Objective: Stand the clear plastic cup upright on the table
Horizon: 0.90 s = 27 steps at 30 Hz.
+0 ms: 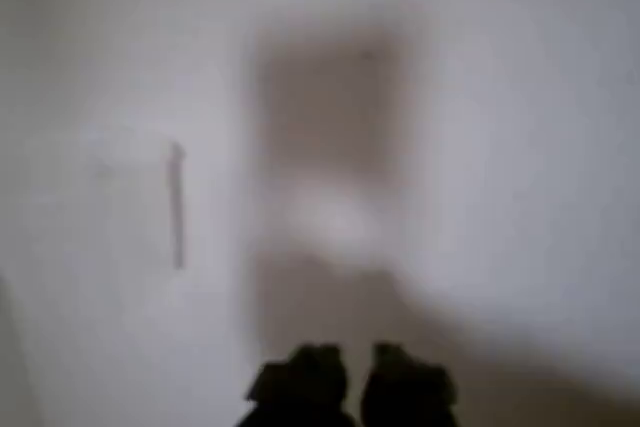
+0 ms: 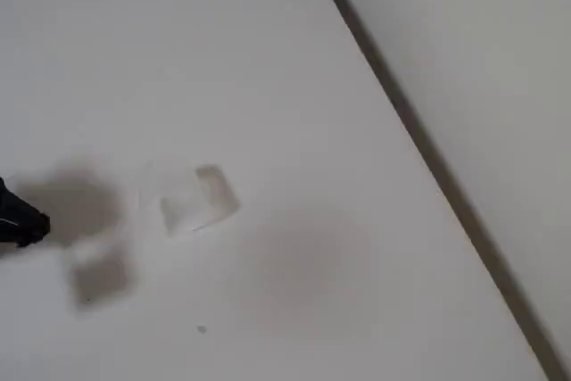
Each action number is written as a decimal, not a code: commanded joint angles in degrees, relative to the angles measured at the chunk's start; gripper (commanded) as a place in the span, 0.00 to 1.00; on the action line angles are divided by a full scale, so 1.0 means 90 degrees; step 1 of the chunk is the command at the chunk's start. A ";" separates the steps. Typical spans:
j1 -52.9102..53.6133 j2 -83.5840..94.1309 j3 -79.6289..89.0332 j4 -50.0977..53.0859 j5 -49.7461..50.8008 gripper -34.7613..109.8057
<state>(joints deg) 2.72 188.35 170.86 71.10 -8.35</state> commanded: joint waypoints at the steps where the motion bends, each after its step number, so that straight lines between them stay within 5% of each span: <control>1: 0.0029 0.0010 -0.0010 0.0020 0.0068 0.26; 21: -0.0029 0.0010 -0.0010 0.0000 0.0059 0.26; 27: -0.0068 0.0010 0.0215 -0.0869 0.0049 0.26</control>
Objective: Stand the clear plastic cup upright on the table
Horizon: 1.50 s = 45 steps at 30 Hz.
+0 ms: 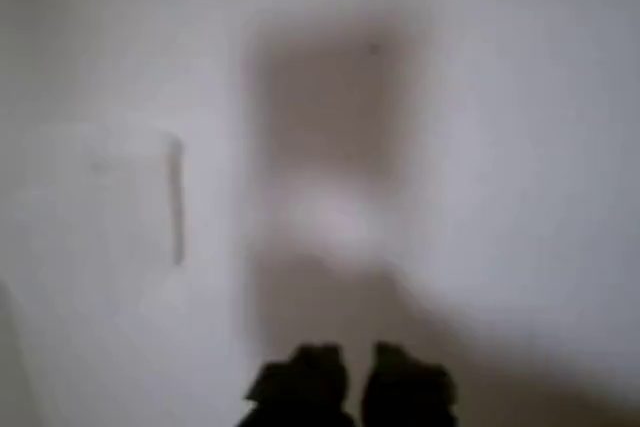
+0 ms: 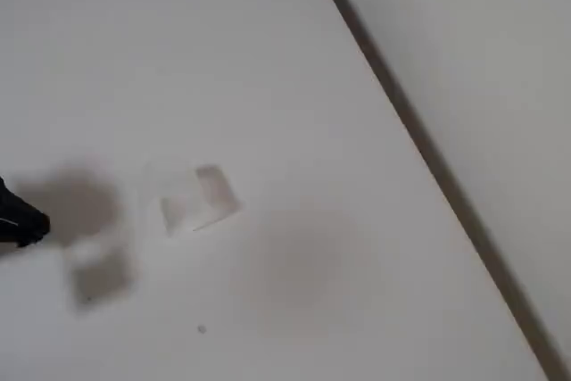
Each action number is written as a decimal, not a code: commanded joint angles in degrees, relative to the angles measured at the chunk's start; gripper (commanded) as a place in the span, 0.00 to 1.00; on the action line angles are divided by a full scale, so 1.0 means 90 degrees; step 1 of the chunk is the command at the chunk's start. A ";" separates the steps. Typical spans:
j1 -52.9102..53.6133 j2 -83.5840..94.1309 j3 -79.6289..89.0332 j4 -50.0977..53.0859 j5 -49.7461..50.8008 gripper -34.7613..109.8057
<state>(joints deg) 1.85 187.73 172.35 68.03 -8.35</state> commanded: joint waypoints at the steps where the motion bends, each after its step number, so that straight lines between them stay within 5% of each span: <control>1: 0.0098 0.0078 0.0137 -0.0840 0.0068 0.26; 10: -0.0176 -0.0342 -0.0400 -0.1650 -0.0986 0.28; 17: -0.0166 -0.5049 -0.3799 -0.1230 -0.0254 0.40; 22: -0.0322 -0.7217 -0.5508 -0.0830 -0.0010 0.57; 27: -0.0342 -0.9375 -0.7080 -0.0508 0.0352 0.63; 42: -0.0254 -1.2705 -0.9336 -0.0391 0.0986 0.56; 45: -0.0225 -1.2773 -0.9395 -0.0400 0.1006 0.44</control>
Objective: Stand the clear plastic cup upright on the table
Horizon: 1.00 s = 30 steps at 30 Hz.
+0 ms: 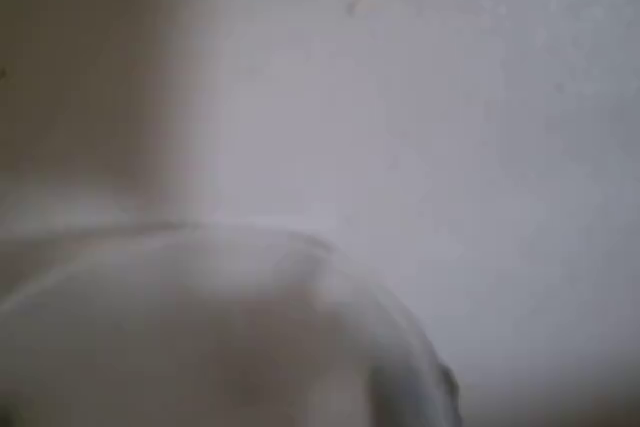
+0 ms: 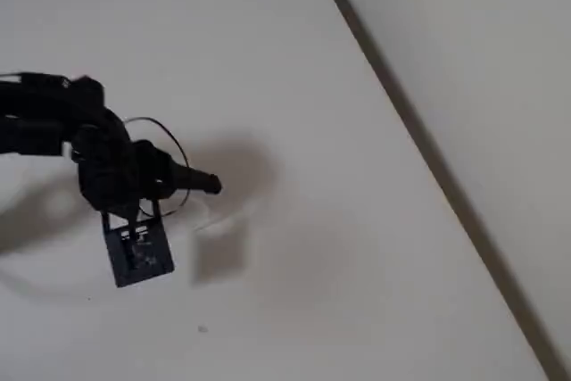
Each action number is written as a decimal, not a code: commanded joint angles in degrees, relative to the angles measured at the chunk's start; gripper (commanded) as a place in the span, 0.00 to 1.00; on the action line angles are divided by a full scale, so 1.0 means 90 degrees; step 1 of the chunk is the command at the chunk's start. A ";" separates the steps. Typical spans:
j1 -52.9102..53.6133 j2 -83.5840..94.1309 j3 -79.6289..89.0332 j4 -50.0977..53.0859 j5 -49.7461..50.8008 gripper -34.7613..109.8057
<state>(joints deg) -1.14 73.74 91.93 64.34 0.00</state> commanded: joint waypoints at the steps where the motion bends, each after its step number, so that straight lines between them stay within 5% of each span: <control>1: 0.0107 -0.0107 -0.0469 0.0000 0.0078 0.40; 10: 0.0137 0.1191 -0.0498 0.0186 -0.0791 0.32; 21: 0.0312 0.3906 -0.0371 0.0098 -0.3711 0.32; 26: 0.0654 0.4678 0.0957 -0.1270 -0.5225 0.32; 30: 0.0947 0.5664 0.3467 -0.3799 -0.6514 0.32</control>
<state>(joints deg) 4.92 114.52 106.17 45.70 -47.90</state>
